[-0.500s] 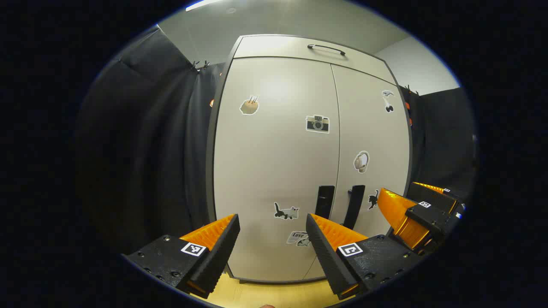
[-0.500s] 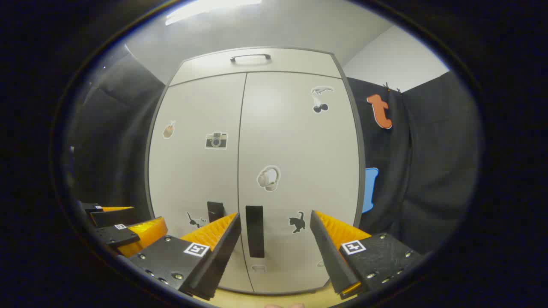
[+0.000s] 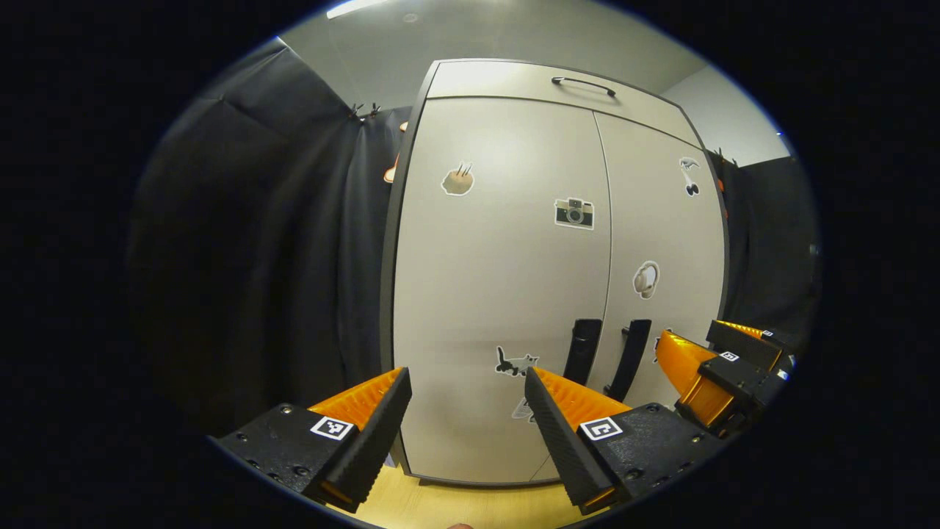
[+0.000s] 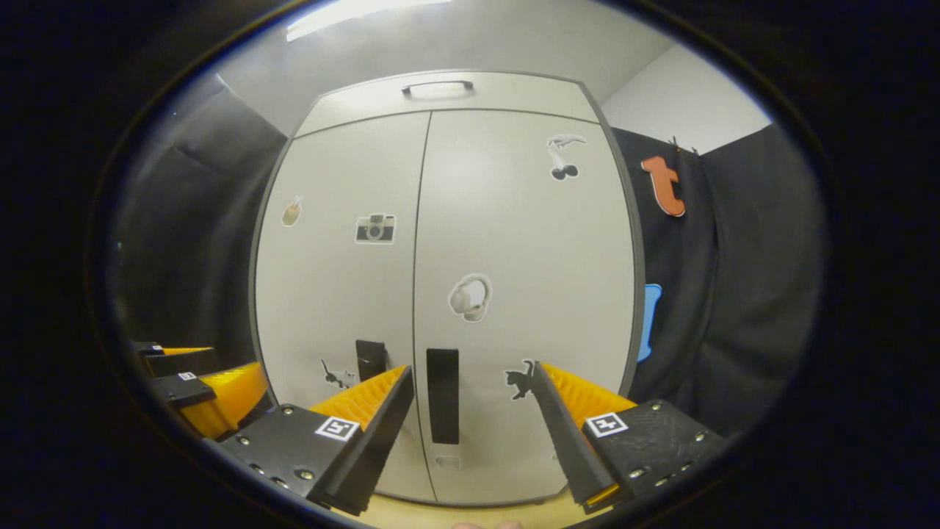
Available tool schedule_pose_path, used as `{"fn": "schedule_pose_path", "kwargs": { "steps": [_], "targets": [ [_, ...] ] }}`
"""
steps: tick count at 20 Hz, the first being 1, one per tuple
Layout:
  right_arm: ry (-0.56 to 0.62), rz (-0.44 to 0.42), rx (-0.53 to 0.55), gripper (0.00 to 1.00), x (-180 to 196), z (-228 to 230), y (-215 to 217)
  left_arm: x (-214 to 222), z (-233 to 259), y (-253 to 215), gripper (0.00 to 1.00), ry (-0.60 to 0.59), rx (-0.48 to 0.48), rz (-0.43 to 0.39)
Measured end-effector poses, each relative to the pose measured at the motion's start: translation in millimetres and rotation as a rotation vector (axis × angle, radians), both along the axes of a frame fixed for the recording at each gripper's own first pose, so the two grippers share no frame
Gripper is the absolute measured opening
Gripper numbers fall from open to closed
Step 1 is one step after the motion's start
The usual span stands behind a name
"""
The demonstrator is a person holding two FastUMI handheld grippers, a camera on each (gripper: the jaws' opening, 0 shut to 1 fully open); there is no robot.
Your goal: Open the right door of the double-door shoe cabinet with the right hand, and open the left door with the left hand.
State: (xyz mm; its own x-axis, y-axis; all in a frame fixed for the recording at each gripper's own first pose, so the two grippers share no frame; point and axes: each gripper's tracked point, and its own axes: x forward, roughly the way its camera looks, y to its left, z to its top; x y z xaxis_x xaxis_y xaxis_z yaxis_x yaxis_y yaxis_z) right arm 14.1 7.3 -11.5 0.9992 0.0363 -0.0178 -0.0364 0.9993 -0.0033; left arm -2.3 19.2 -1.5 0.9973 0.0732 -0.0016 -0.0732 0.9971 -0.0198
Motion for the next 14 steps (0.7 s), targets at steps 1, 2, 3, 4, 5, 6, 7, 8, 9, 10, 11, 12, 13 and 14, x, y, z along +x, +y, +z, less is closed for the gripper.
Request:
{"fn": "schedule_pose_path", "kwargs": {
  "steps": [1,2,3,4,5,6,7,8,9,10,11,12,13,14],
  "targets": [
    [0.002,0.003,0.003,0.94,0.6,-0.8,0.6,0.5,-0.2,2.3,0.96,0.0,0.001,0.007],
    [0.005,0.005,0.005,0.94,1.0,-1.4,1.1,-0.2,0.6,4.1,0.96,-0.001,0.002,0.013],
    [0.005,0.004,0.004,0.94,1.2,-1.7,0.5,-1.5,0.6,6.0,0.96,-0.002,0.001,0.017],
    [0.003,0.004,0.001,0.94,1.7,-1.6,0.7,-1.8,1.3,7.5,0.96,-0.003,-0.001,0.021],
    [0.004,0.002,-0.001,0.94,2.4,-2.7,0.3,-2.9,0.8,8.5,0.96,-0.002,-0.003,0.021],
    [0.008,0.002,-0.001,0.96,3.7,-4.1,0.9,-3.8,0.5,9.4,0.96,0.0,-0.002,0.022],
    [0.012,0.001,-0.003,0.96,5.8,-6.1,1.3,-5.1,0.3,10.4,0.96,0.001,0.0,0.024],
    [0.015,0.002,-0.004,0.96,8.2,-7.6,2.2,-6.5,1.1,12.2,0.96,0.0,0.003,0.028],
    [0.016,0.002,-0.007,0.96,11.5,-8.9,3.1,-8.1,1.3,14.7,0.96,0.0,0.007,0.034],
    [0.018,0.002,-0.011,0.94,15.7,-11.3,4.2,-10.1,2.0,17.8,0.96,0.0,0.012,0.042],
    [0.029,0.005,-0.015,0.94,20.8,-14.8,5.8,-12.0,2.5,21.8,0.96,0.0,0.016,0.051],
    [0.041,0.006,-0.018,0.94,25.9,-18.7,7.1,-13.7,3.1,26.7,0.96,0.0,0.021,0.063],
    [0.054,0.007,-0.021,0.96,31.5,-23.3,8.9,-16.0,3.2,32.5,0.96,0.0,0.025,0.078],
    [0.068,0.006,-0.026,0.96,35.9,-27.5,10.3,-18.2,4.3,38.4,0.96,-0.001,0.028,0.093]
  ]
}}
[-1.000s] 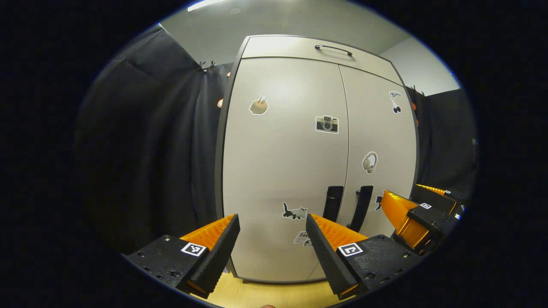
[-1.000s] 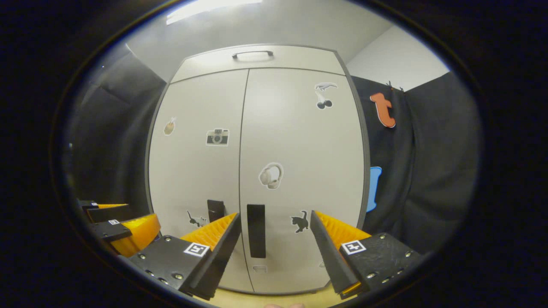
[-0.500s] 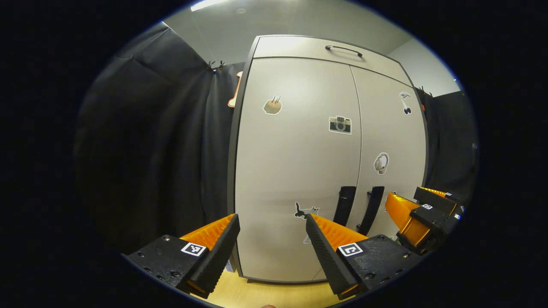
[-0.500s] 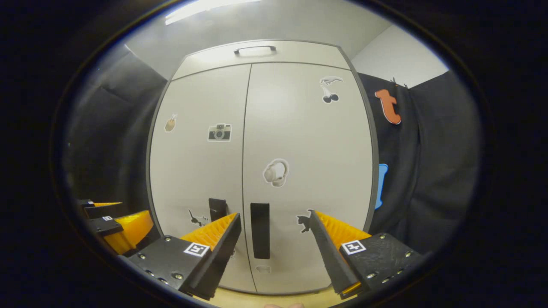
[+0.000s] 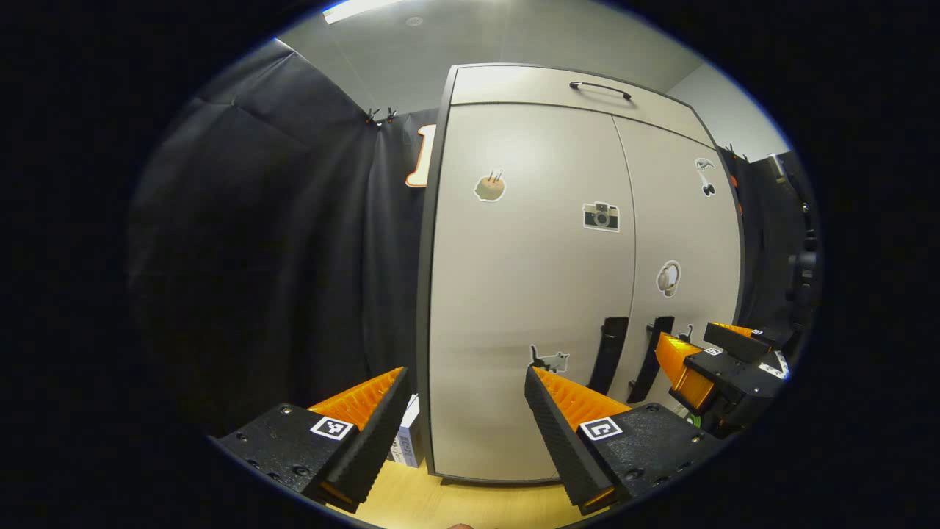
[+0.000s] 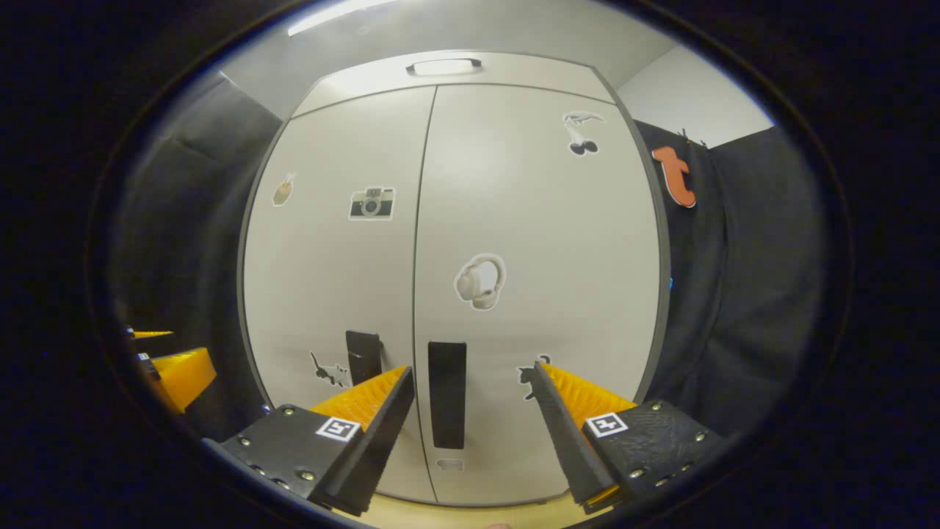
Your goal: Open the right door of the double-door shoe cabinet with the right hand, and open the left door with the left hand.
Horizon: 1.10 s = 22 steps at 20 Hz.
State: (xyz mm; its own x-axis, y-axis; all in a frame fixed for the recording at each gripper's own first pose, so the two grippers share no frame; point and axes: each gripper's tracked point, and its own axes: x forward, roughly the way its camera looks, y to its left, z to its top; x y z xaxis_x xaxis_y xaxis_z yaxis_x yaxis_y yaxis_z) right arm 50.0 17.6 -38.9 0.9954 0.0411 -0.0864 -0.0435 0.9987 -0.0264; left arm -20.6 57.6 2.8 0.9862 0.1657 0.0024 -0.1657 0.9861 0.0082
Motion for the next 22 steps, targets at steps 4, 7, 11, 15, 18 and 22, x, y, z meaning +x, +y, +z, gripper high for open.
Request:
{"fn": "schedule_pose_path", "kwargs": {
  "steps": [4,7,11,15,18,22],
  "targets": [
    [0.044,0.007,-0.018,0.75,15.2,-17.4,6.4,-9.6,-1.5,21.9,0.96,0.007,0.003,0.058],
    [0.054,0.025,-0.015,0.6,24.4,-24.8,15.9,-16.5,-4.6,34.9,0.96,0.016,0.004,0.096],
    [0.067,0.02,-0.029,0.57,29.4,-33.4,20.1,-29.5,-9.6,52.5,0.96,0.031,0.0,0.149],
    [0.036,-0.021,-0.015,0.34,39.0,-29.0,22.1,-46.1,-10.0,74.8,0.96,0.032,0.001,0.215],
    [0.034,-0.016,-0.028,0.26,37.2,-29.6,22.0,-58.1,-9.5,86.9,0.96,0.027,-0.012,0.252],
    [0.039,0.001,-0.012,0.22,35.4,-29.6,21.9,-65.0,-11.5,87.3,0.96,0.027,-0.037,0.253]
  ]
}}
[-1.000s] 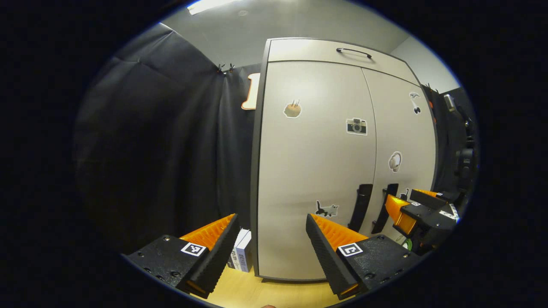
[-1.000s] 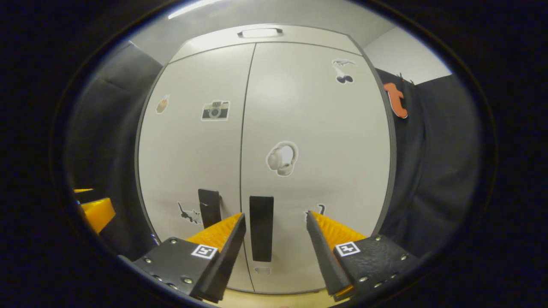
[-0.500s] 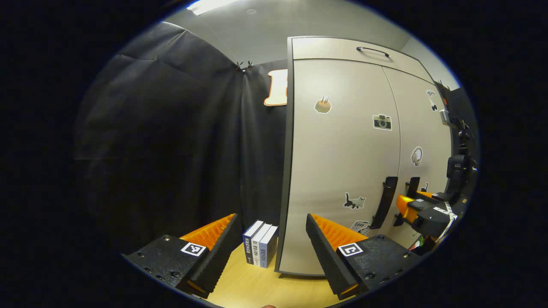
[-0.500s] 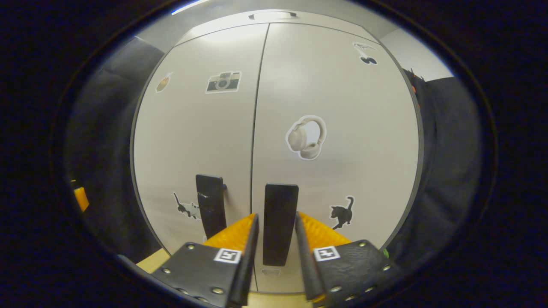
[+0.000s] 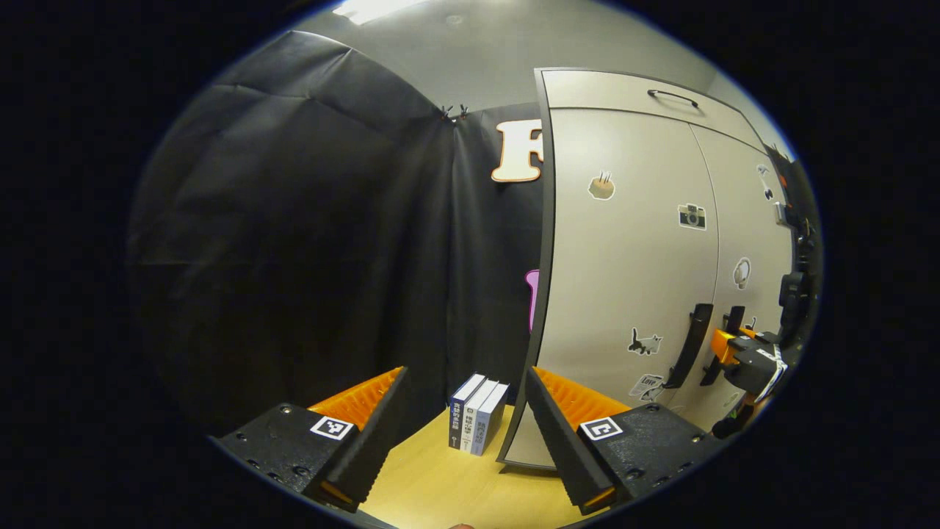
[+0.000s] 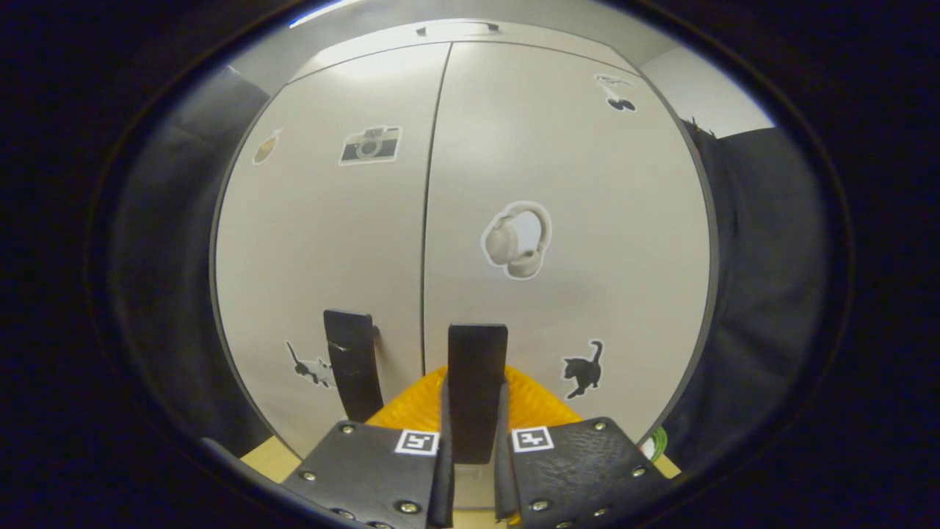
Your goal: Open the right door of the double-door shoe cabinet with the right hand, and open the left door with the left hand.
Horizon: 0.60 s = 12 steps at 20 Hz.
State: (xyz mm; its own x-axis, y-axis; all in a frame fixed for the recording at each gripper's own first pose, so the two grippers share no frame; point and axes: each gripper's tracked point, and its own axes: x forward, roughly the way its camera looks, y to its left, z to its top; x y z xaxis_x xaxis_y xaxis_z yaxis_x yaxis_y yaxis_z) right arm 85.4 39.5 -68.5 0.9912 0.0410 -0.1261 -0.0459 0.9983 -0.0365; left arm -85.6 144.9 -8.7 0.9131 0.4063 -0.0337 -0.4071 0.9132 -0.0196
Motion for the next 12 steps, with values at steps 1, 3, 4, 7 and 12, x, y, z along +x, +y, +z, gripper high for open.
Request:
{"fn": "schedule_pose_path", "kwargs": {
  "steps": [1,3,4,7,12],
  "targets": [
    [0.0,0.005,-0.006,0.22,-0.3,-0.3,0.2,-0.5,-0.1,-1.3,0.96,0.001,0.0,-0.004],
    [-0.002,0.021,-0.006,0.22,-2.4,0.1,-0.3,-2.0,-1.3,-5.3,0.96,0.006,0.006,-0.012],
    [-0.004,0.033,0.003,0.22,-4.4,1.2,0.1,-1.7,-2.2,-6.8,0.96,0.008,0.01,-0.015],
    [-0.009,0.047,0.007,0.22,-9.8,1.7,-1.2,-6.8,-3.3,-11.7,0.96,0.016,0.014,-0.026],
    [-0.015,0.085,0.026,0.22,-23.8,3.0,-4.1,-13.1,-4.4,-14.3,0.93,0.02,0.014,-0.034]
  ]
}}
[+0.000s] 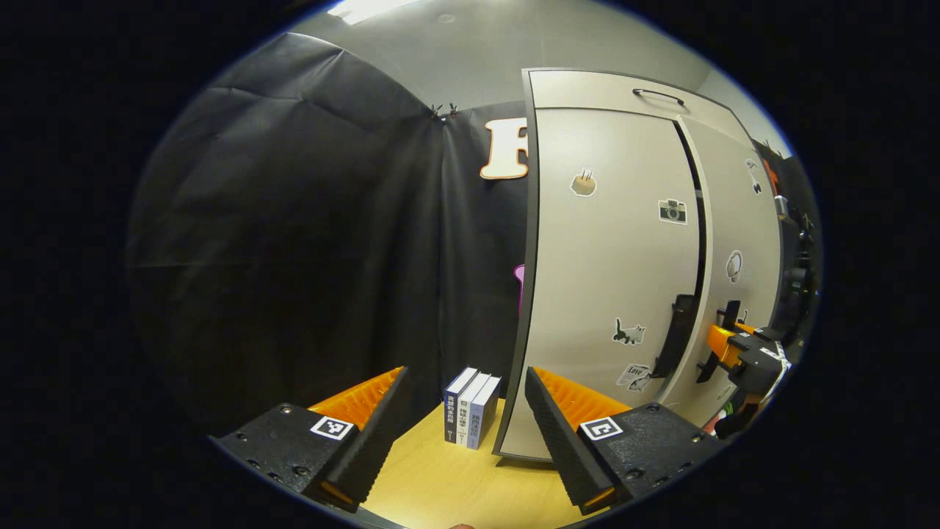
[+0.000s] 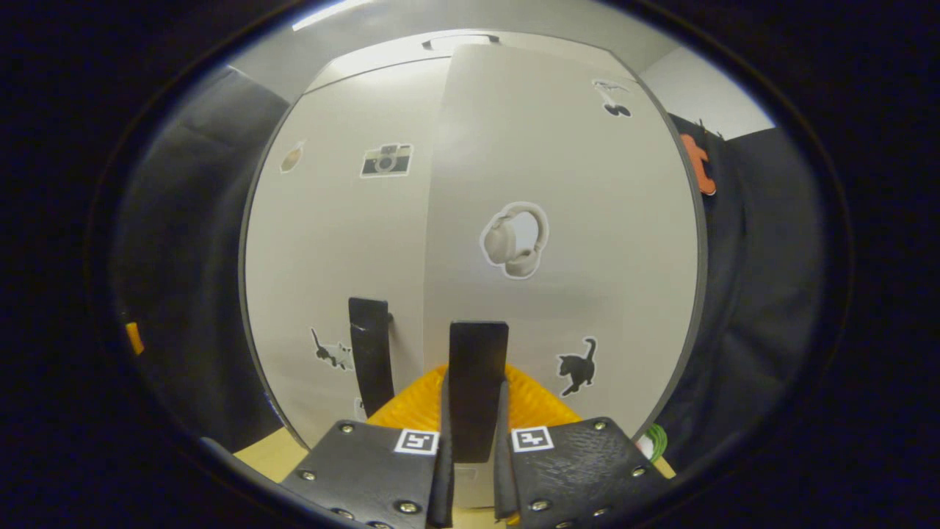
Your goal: Open the right door of the double-door shoe cabinet with the right hand, and open the left door with the left hand.
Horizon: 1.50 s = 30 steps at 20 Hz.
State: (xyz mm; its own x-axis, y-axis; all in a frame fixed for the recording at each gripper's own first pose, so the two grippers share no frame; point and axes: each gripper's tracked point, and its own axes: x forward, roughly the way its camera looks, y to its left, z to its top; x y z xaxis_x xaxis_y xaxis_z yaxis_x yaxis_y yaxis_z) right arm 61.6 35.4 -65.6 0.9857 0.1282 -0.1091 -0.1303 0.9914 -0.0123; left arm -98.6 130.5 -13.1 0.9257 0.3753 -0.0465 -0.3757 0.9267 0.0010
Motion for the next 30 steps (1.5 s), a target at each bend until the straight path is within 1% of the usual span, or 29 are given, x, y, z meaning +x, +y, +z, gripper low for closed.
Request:
{"fn": "schedule_pose_path", "kwargs": {
  "steps": [1,3,4,5,10,11,12,17,18,19,22,23,24,25,27,28,29,30],
  "targets": [
    [0.003,0.009,0.0,0.22,-4.5,0.1,-1.6,-0.9,0.5,0.3,0.96,0.0,-0.001,0.001],
    [0.003,0.029,0.001,0.22,-9.8,1.0,-3.5,-2.9,0.4,-1.5,0.96,0.0,-0.006,-0.004],
    [0.002,0.045,0.011,0.22,-12.3,1.8,-4.2,-3.1,-0.6,-3.2,0.93,0.001,-0.011,-0.011],
    [0.006,0.06,0.025,0.22,-15.0,1.7,-5.4,-3.6,-1.1,-5.8,0.96,0.001,-0.016,-0.019],
    [0.018,0.09,0.033,0.22,-28.3,2.2,-10.1,-1.3,-6.3,-19.1,0.96,0.017,-0.018,-0.057],
    [0.022,0.096,0.043,0.26,-32.2,2.2,-12.6,-1.3,-8.0,-21.1,0.96,0.023,-0.018,-0.063],
    [0.025,0.103,0.053,0.22,-36.8,2.9,-14.6,-1.4,-9.9,-22.6,0.96,0.027,-0.018,-0.067],
    [0.024,0.163,0.057,0.22,-54.9,5.1,-22.6,1.1,-16.6,-27.0,0.96,0.044,-0.026,-0.08],
    [0.023,0.179,0.061,0.22,-58.1,5.4,-25.2,1.8,-17.9,-28.2,1.0,0.046,-0.03,-0.083],
    [0.027,0.192,0.068,0.22,-60.8,4.9,-26.4,2.4,-19.2,-29.3,0.96,0.049,-0.033,-0.087],
    [0.03,0.228,0.066,0.22,-69.5,6.5,-31.4,5.7,-23.3,-32.0,0.96,0.06,-0.034,-0.095],
    [0.03,0.239,0.065,0.22,-71.7,7.2,-33.0,7.4,-24.1,-33.1,1.0,0.061,-0.034,-0.098],
    [0.032,0.251,0.067,0.22,-74.7,7.2,-35.0,8.7,-24.5,-34.4,0.96,0.062,-0.035,-0.103],
    [0.034,0.263,0.07,0.22,-79.0,6.9,-38.3,11.0,-24.8,-35.9,1.0,0.062,-0.037,-0.108],
    [0.034,0.286,0.076,0.22,-86.3,8.1,-44.6,16.8,-26.2,-41.7,0.93,0.064,-0.038,-0.126],
    [0.034,0.296,0.082,0.22,-89.7,9.3,-47.9,19.2,-27.2,-45.1,0.96,0.067,-0.037,-0.137],
    [0.036,0.306,0.089,0.22,-93.4,9.1,-51.2,22.2,-28.6,-49.2,0.96,0.071,-0.037,-0.151],
    [0.037,0.315,0.095,0.22,-97.0,9.5,-55.5,25.6,-29.5,-54.0,0.93,0.074,-0.035,-0.166]
  ]
}}
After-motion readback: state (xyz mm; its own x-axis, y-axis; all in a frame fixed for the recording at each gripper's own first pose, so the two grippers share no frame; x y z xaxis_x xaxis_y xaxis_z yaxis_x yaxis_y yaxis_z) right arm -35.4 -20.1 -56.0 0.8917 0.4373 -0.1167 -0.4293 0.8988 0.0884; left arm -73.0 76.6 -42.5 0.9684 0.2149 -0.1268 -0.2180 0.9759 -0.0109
